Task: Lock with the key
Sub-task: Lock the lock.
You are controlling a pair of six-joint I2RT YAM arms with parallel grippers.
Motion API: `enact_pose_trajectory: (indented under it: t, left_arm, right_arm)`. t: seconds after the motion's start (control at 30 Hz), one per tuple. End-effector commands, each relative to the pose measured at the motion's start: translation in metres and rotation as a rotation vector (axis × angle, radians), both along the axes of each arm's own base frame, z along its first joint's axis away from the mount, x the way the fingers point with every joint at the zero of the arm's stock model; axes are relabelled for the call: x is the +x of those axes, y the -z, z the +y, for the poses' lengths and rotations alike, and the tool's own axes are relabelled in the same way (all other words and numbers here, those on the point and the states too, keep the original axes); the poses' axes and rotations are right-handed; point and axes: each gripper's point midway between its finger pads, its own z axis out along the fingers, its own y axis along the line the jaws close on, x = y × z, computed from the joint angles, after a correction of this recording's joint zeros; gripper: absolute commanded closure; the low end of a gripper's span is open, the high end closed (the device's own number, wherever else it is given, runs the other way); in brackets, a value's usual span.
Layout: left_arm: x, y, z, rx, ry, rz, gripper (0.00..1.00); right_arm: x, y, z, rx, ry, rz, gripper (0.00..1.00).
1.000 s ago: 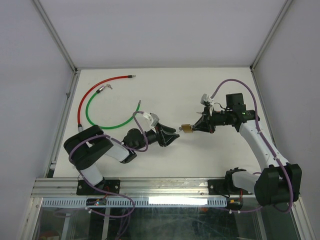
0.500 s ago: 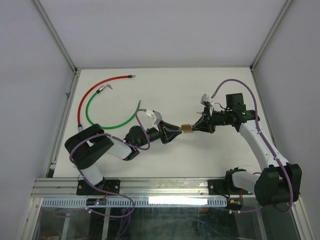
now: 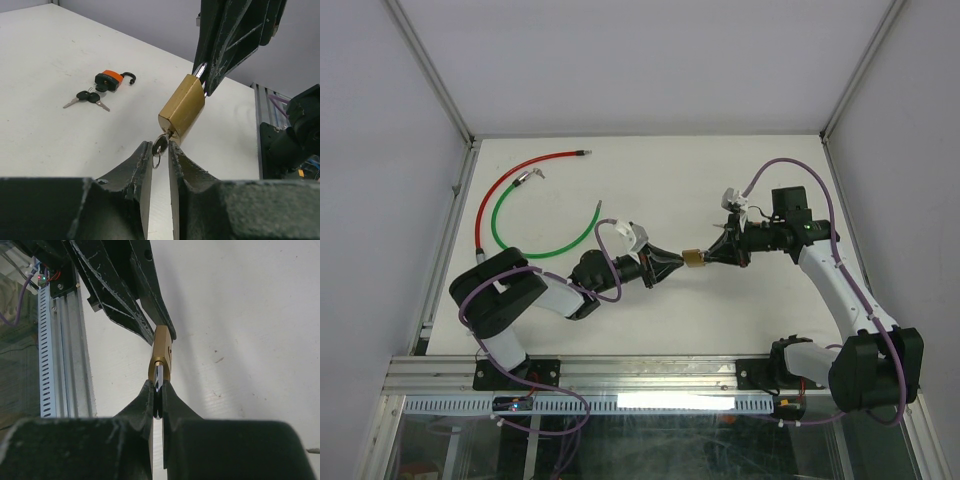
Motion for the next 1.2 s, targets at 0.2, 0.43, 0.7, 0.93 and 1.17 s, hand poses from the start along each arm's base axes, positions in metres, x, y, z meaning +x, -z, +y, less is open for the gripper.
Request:
enact_pose_trajectory:
  t: [0.2,0.43,0.7,0.93,1.17]
  left_arm:
    - [-0.008,-0.015,-0.006,-0.015,0.070,-0.110,1.00]
    - [-0.009,-0.010,0.013,-0.002,0.067,-0.161,1.00]
    - [-0.016,0.007,0.055,-0.010,0.108,-0.171,1.00]
    - [-0.022,0.016,0.064,0.010,0.113,-0.144,1.00]
    - [-0.012,0.023,0.076,0.016,0.006,-0.037,1.00]
  right_arm:
    - [-0.001,-0.018,0.005,0.059,-0.038,-0.066,1.00]
    - [-0.001,-0.017,0.004,0.051,-0.038,-0.067,1.00]
    - [-0.012,-0.019,0.005,0.061,-0.099,-0.087,1.00]
    - [-0.012,-0.018,0.004,0.055,-0.098,-0.094,1.00]
    - [-0.007,-0.015,0.003,0.044,-0.077,-0.090,1.00]
